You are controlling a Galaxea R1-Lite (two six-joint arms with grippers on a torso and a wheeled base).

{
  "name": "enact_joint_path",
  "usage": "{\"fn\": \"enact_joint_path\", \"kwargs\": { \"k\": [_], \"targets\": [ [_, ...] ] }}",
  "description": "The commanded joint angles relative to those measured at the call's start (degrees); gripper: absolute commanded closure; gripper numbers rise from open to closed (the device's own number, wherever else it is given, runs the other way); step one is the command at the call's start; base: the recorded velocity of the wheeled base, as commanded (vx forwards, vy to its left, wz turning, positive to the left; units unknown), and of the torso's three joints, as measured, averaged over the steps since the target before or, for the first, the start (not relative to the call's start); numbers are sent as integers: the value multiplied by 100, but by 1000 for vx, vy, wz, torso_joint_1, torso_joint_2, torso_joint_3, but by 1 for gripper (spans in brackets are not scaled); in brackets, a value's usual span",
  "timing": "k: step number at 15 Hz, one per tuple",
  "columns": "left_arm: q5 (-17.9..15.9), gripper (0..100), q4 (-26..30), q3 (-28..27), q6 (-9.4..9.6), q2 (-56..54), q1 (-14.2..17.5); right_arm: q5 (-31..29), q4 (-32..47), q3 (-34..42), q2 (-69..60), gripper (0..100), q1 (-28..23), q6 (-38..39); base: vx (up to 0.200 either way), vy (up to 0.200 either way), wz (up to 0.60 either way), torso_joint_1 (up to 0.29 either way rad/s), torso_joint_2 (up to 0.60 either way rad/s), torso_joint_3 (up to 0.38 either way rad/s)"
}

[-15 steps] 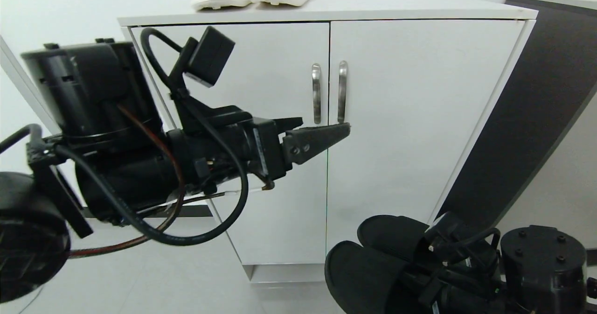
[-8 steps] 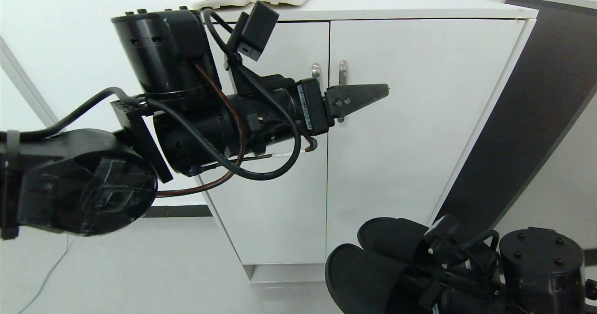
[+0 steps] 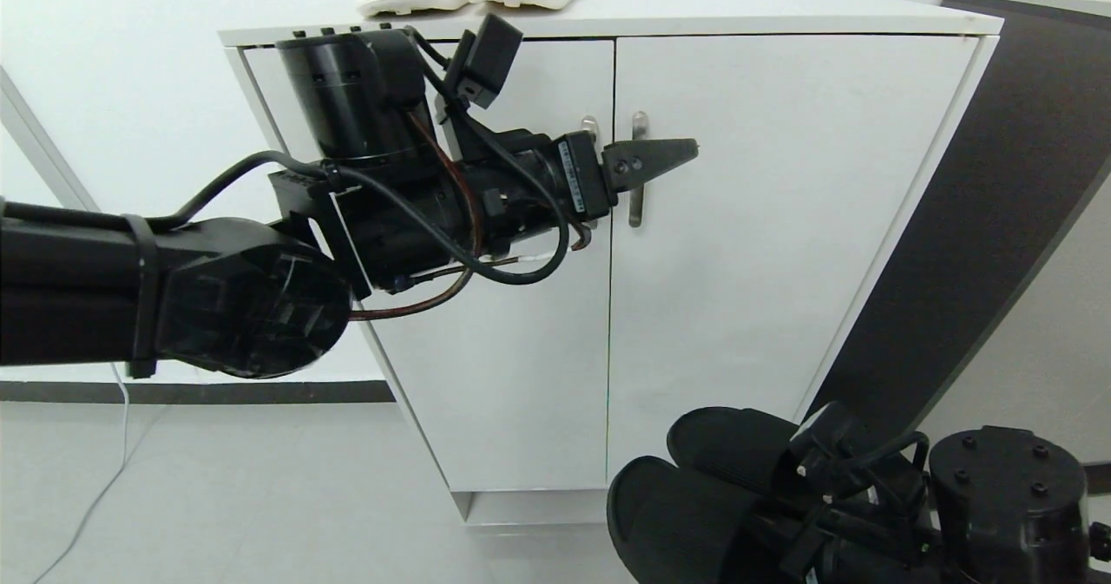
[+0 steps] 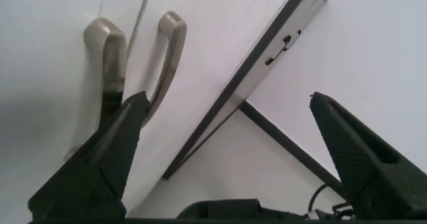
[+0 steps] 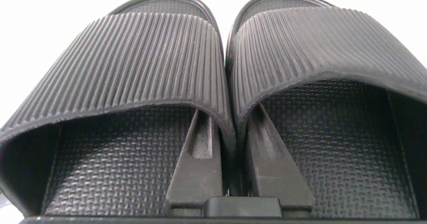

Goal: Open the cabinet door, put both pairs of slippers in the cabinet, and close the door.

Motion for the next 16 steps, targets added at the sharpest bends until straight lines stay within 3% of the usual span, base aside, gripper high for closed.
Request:
{"fn": "enact_joint_path", "kwargs": {
  "k": [1,9,10,16],
  "targets": [
    [52,0,-9,-149,4,244,85,-4,-4,8,32,100,3,0,0,0,0,0,0,0],
    [52,0,-9,-456,4,587,59,-4,-4,17,59,100,3,-35,0,0,0,0,0,0],
    [52,100,-9,-456,4,578,68,-4,-4,26,59,100,3,-35,0,0,0,0,0,0],
    [219,100,-27,-140,21,227,-126,14,-4,69,50,100,21,-35,0,0,0,0,0,0]
  ]
}}
